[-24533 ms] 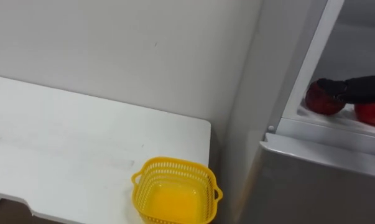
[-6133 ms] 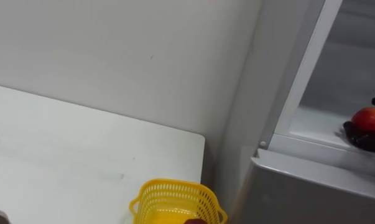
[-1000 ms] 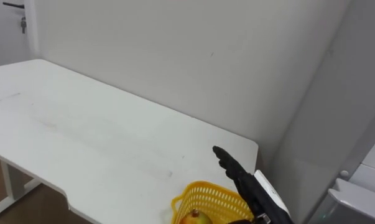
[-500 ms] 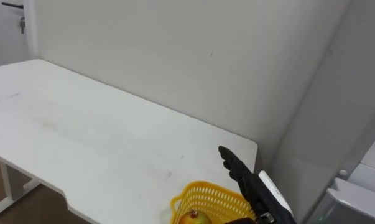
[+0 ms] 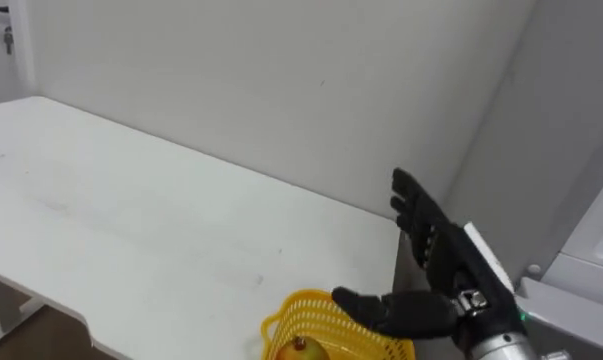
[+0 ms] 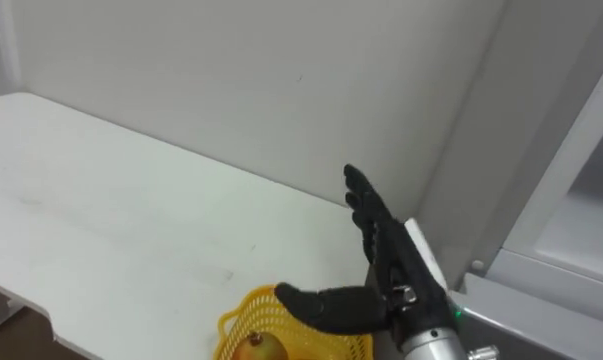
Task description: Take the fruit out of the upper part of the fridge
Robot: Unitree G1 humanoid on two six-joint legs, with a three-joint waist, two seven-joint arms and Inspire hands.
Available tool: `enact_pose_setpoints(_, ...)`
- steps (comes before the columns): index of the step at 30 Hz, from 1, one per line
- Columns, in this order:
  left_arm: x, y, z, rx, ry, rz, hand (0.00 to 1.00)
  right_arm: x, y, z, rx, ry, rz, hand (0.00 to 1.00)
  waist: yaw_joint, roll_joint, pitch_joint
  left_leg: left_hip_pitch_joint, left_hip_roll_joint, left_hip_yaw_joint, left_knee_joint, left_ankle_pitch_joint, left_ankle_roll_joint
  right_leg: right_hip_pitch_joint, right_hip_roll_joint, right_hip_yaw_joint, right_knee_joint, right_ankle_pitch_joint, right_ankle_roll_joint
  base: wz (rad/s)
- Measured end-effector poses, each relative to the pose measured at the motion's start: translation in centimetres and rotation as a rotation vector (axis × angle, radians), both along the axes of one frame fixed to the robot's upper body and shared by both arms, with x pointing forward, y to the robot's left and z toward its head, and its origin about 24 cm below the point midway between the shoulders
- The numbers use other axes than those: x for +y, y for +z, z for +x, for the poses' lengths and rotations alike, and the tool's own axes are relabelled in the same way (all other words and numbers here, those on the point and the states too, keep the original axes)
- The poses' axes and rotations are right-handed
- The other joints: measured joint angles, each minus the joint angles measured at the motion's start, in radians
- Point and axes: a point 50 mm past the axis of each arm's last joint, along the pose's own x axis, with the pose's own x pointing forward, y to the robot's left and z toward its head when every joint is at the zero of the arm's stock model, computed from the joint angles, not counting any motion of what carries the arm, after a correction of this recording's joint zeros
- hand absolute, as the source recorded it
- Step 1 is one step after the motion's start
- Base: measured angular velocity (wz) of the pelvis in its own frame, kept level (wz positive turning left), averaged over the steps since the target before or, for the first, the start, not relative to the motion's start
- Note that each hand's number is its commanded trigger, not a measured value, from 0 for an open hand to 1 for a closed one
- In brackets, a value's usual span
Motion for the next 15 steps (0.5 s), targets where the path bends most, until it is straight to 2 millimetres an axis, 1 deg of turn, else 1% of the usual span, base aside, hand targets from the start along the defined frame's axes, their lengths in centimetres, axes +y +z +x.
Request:
enact_pose_setpoints(1, -0.2, -0.1, -0.2, 0.002, 0.003, -0.001, 0.0, -0.1, 0.6, -0.1, -0.02, 0.009, 0.028, 0.0, -0.003, 0.006, 0.004, 0.011, 0.001, 0.009, -0.002, 0.0, 0.0, 0.007, 0.002, 0.006, -0.001, 0.001, 0.0, -0.12)
enact_pose_setpoints(2, -0.3, -0.1, -0.5, 0.004, 0.005, 0.0, 0.0, 0.0, 0.9, -0.2, -0.028, 0.017, 0.041, 0.0, -0.007, 0.01, 0.0029, 0.013, 0.002, 0.011, -0.004, 0.0, 0.0, 0.009, 0.002, 0.008, -0.001, 0.002, 0.0, -0.1)
enact_pose_setpoints(3, -0.5, -0.2, -0.8, 0.009, 0.01, -0.001, 0.0, 0.0, 1.4, -0.4, -0.045, 0.035, 0.06, 0.0, -0.022, 0.015, 0.0003, 0.015, 0.001, 0.012, -0.005, 0.0, 0.0, 0.01, 0.002, 0.009, -0.001, 0.002, 0.001, -0.03)
enact_pose_setpoints(4, -0.6, -0.2, -0.9, 0.009, 0.01, -0.005, 0.0, 0.1, 2.0, -0.6, -0.069, 0.052, 0.067, 0.0, -0.041, 0.019, 0.0002, 0.013, 0.001, 0.014, -0.005, 0.0, 0.0, 0.008, 0.002, 0.011, -0.001, 0.003, 0.001, 0.0)
enact_pose_setpoints(5, -0.6, -0.2, -1.0, 0.009, 0.01, -0.006, 0.0, 0.2, 2.2, -0.7, -0.082, 0.062, 0.066, 0.0, -0.05, 0.021, 0.0002, 0.013, 0.002, 0.014, -0.005, 0.0, 0.0, 0.008, 0.002, 0.011, -0.001, 0.004, 0.001, -0.05)
enact_pose_setpoints(7, -0.6, -0.2, -1.1, 0.005, 0.008, -0.01, 0.0, 0.3, 2.7, -1.5, -0.117, 0.098, 0.052, 0.0, -0.07, 0.04, -0.0089, 0.018, 0.004, 0.03, -0.007, 0.0, 0.0, 0.006, 0.007, 0.023, 0.0, 0.006, 0.0, -0.16)
enact_pose_setpoints(8, -0.6, -0.2, -1.1, 0.005, 0.008, -0.012, 0.0, 0.4, 2.7, -1.7, -0.125, 0.107, 0.042, 0.0, -0.075, 0.045, -0.0102, 0.021, 0.005, 0.034, -0.009, 0.0, 0.0, 0.006, 0.008, 0.026, 0.001, 0.006, -0.001, -0.25)
enact_pose_setpoints(9, -0.6, -0.2, -1.1, 0.003, 0.007, -0.012, 0.0, 0.5, 2.8, -2.1, -0.133, 0.122, 0.029, 0.0, -0.081, 0.054, -0.0115, 0.028, 0.006, 0.047, -0.014, 0.0, 0.0, 0.005, 0.012, 0.039, 0.005, 0.006, -0.001, -0.35)
enact_pose_setpoints(10, -0.6, -0.3, -1.2, 0.006, 0.013, -0.013, 0.0, 0.5, 2.6, -2.4, -0.135, 0.136, 0.012, 0.0, -0.079, 0.059, -0.0148, 0.036, 0.009, 0.066, -0.019, 0.0, 0.0, 0.0, 0.018, 0.057, 0.01, 0.007, -0.002, -0.39)
enact_pose_setpoints(12, -0.6, -0.3, -1.1, -0.001, 0.027, -0.015, 0.0, 0.6, 2.3, -2.7, -0.133, 0.153, -0.021, 0.0, -0.08, 0.061, -0.0155, 0.037, 0.011, 0.086, -0.019, 0.0, 0.0, -0.011, 0.022, 0.072, 0.022, 0.008, -0.004, -0.37)
enact_pose_setpoints(14, -0.7, -0.3, -0.3, -0.022, 0.026, -0.022, 0.0, 0.6, 1.8, -3.0, -0.119, 0.163, -0.043, 0.0, -0.085, 0.06, -0.0159, 0.034, 0.011, 0.112, -0.018, 0.0, -0.001, -0.032, 0.026, 0.089, 0.037, 0.01, -0.006, -0.37)
enact_pose_setpoints(15, -0.8, -0.4, -0.1, -0.024, 0.027, -0.028, 0.0, 0.7, 1.5, -3.5, -0.11, 0.174, -0.061, 0.0, -0.087, 0.06, -0.0162, 0.03, 0.011, 0.128, -0.018, 0.0, -0.001, -0.044, 0.029, 0.107, 0.043, 0.012, -0.006, -0.4)
